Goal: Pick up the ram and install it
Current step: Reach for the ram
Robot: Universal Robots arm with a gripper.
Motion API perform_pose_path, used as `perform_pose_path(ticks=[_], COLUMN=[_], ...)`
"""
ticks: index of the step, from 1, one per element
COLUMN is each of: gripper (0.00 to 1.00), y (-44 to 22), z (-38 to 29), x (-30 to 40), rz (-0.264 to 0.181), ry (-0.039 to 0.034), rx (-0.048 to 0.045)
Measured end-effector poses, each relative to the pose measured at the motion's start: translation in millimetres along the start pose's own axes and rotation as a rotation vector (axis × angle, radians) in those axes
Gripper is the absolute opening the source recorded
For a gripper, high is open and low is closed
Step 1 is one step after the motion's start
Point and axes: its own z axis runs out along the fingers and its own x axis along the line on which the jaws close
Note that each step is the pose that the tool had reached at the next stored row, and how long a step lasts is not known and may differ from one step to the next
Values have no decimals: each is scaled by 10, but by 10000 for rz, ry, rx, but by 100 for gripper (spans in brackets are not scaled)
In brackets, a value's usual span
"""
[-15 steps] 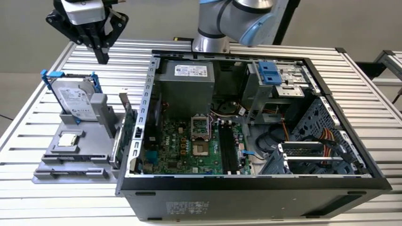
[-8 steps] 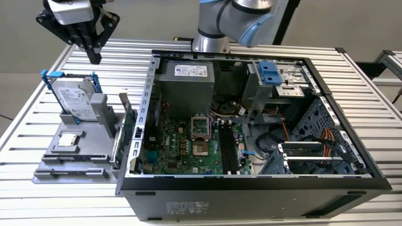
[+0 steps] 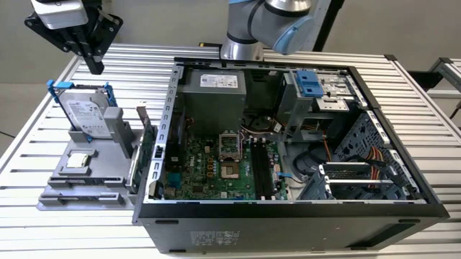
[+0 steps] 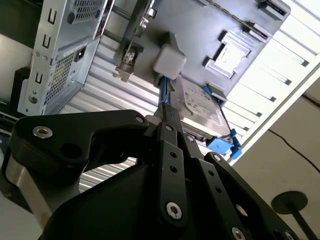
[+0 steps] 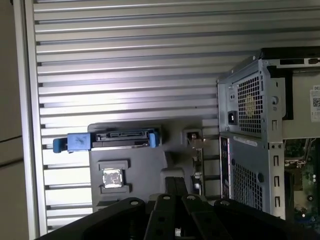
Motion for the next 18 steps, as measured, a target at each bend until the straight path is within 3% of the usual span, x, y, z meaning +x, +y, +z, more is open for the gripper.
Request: perform_pose_path(ticks=[18], gripper=[0], y=[-54], z=[-8], x=[288], rz=[0], ry=[-1], rx=[-1])
